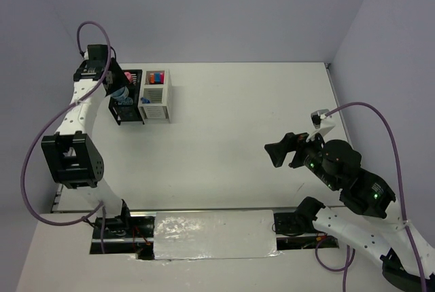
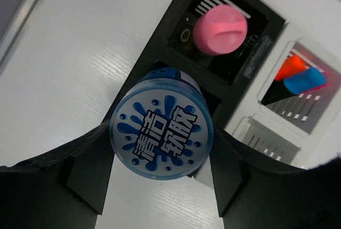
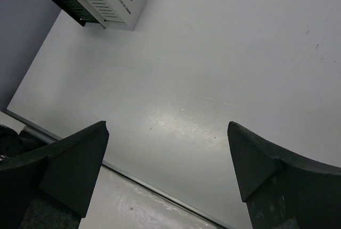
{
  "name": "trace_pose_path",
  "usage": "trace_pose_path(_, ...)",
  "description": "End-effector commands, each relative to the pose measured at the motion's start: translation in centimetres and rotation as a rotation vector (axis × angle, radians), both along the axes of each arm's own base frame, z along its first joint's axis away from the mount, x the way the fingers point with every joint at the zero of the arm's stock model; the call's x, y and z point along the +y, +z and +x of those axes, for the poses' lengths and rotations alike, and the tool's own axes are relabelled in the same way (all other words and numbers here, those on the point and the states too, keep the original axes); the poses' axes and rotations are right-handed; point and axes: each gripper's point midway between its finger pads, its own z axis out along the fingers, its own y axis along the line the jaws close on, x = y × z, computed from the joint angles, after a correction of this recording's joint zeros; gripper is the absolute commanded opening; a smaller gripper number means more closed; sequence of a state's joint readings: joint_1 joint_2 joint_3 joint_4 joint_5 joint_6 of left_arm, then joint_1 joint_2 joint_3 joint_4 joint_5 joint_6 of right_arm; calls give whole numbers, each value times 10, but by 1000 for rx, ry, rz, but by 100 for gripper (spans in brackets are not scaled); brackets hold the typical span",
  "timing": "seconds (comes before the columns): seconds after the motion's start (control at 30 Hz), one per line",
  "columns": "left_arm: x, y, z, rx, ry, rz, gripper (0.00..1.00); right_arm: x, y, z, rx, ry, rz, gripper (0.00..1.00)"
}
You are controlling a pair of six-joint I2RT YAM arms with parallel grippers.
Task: Sort the stationery into containers
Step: Place the stationery in the storage box.
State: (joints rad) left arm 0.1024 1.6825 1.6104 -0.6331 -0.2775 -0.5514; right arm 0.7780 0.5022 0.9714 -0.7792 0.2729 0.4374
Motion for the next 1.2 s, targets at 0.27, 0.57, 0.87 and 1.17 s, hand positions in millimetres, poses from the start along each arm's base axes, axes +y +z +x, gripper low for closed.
trace_pose_path(0.27, 0, 3, 21, -97, -71, -61, 0, 7, -4, 5, -7, 22, -19, 100)
trace_pose_path(0.57, -3, -8, 17, -54, -80, -77, 0, 7, -4, 5, -9, 21, -22, 100)
trace_pose_path(0.87, -6, -39, 8, 95, -51, -34, 0, 9, -3, 4, -9, 33, -11, 100)
trace_pose_path(1.17, -23, -48, 11, 145, -86, -13, 3, 7, -1, 2, -13, 29, -11, 100)
